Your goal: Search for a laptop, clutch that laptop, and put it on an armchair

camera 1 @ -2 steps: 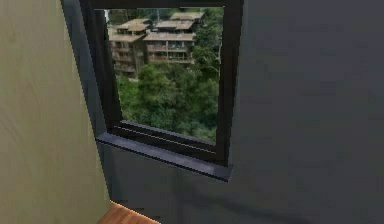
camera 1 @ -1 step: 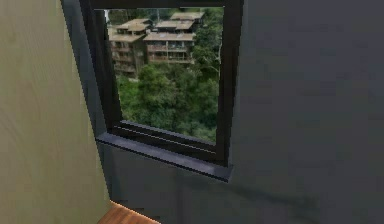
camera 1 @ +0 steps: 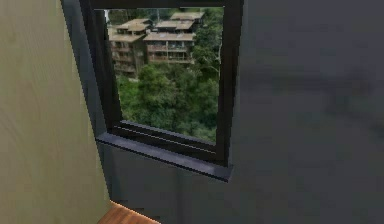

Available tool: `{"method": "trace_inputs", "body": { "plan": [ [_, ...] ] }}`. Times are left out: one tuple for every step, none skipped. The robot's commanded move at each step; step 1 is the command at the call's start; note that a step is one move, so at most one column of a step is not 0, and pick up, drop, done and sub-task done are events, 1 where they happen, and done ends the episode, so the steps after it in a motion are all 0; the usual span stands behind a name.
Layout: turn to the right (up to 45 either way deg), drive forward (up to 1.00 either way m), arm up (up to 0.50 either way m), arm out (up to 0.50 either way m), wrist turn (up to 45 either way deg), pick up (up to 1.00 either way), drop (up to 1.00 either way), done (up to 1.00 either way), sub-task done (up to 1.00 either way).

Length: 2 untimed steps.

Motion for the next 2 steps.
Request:
{"method": "trace_inputs", "body": {
  "plan": [
    [0.0, 0.00, 0.00, 0.00, -45.0, 0.00, 0.00, 0.00, 0.00],
    [0.0, 0.00, 0.00, 0.00, -45.0, 0.00, 0.00, 0.00, 0.00]
  ]
}}
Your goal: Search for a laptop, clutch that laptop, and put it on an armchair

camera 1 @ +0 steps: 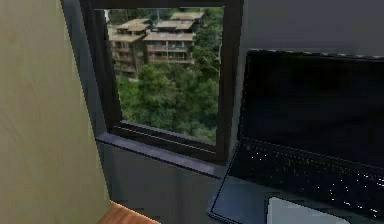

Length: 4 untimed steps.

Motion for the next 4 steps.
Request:
{"method": "trace_inputs", "body": {
  "plan": [
    [0.0, 0.00, 0.00, 0.00, -33.0, 0.00, 0.00, 0.00, 0.00],
    [0.0, 0.00, 0.00, -0.20, 0.0, 0.00, 0.00, 0.00, 0.00],
    [-45.0, 0.00, 0.00, 0.00, 0.0, 0.00, 0.00, 0.00, 0.00],
    [-18.0, 0.00, 0.00, 0.00, 0.0, 0.00, 0.00, 0.00, 0.00]
  ]
}}
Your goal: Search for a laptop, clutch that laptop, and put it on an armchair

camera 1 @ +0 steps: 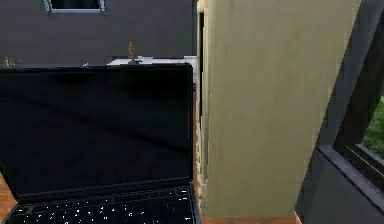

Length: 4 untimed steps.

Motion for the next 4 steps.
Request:
{"method": "trace_inputs", "body": {
  "plan": [
    [0.0, 0.10, 0.00, 0.00, 0.0, 0.00, 0.00, 0.00, 0.00],
    [-45.0, 0.00, 0.00, 0.00, 0.0, 0.00, 0.00, 0.00, 0.00],
    [-45.0, 0.00, 0.00, 0.00, 0.0, 0.00, 0.00, 0.00, 0.00],
    [0.0, 1.00, 0.00, 0.00, 0.0, 0.00, 0.00, 0.00, 0.00]
  ]
}}
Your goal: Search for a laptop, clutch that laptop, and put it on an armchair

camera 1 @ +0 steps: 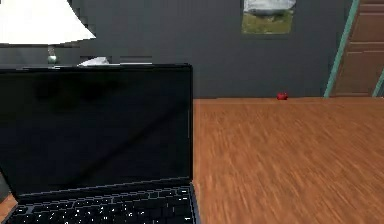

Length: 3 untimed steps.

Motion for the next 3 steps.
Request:
{"method": "trace_inputs", "body": {
  "plan": [
    [0.0, 0.95, 0.00, 0.00, 0.0, 0.00, 0.00, 0.00, 0.00],
    [-3.0, 0.00, 0.00, 0.00, 0.0, 0.00, 0.00, 0.00, 0.00],
    [0.0, 1.00, 0.00, 0.00, 0.0, 0.00, 0.00, 0.00, 0.00]
  ]
}}
